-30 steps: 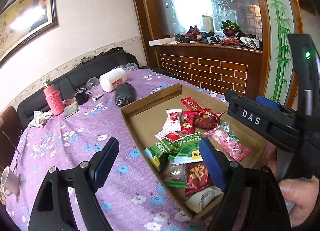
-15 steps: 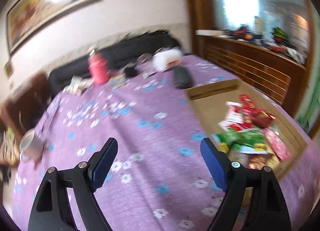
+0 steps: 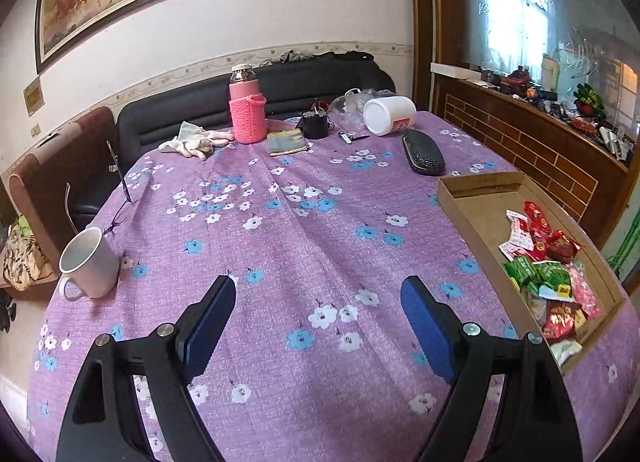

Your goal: Organize snacks

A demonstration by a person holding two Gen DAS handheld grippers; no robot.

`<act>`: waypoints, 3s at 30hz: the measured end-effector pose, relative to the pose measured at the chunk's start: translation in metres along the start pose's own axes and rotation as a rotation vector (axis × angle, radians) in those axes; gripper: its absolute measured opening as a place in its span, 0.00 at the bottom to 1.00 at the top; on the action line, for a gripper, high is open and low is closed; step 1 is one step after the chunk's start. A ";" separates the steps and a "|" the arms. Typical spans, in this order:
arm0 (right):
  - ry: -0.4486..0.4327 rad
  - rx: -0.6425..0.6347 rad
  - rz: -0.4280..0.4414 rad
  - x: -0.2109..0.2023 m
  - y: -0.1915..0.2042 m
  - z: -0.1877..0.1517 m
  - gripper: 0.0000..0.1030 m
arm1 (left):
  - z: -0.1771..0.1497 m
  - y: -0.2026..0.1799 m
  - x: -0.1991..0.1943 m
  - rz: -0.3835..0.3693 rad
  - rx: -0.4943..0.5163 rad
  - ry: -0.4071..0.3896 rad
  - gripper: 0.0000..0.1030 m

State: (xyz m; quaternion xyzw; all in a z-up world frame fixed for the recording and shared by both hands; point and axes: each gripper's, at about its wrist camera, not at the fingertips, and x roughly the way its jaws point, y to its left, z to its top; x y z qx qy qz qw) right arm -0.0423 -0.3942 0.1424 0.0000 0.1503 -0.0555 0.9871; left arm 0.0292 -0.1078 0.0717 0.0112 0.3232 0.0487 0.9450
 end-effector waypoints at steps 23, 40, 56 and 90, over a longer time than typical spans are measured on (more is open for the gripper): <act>0.130 0.204 0.067 0.021 0.013 -0.034 0.81 | -0.019 -0.071 -0.042 -0.148 0.188 -0.116 1.00; 0.147 0.204 0.044 0.026 0.021 -0.050 0.84 | -0.037 -0.079 -0.026 -0.099 0.185 -0.091 1.00; 0.186 0.162 0.019 0.045 0.048 -0.063 0.87 | -0.044 -0.078 -0.004 -0.066 0.209 -0.032 1.00; 0.181 0.175 -0.011 0.043 0.043 -0.066 0.87 | -0.051 -0.084 -0.022 -0.060 0.245 -0.090 1.00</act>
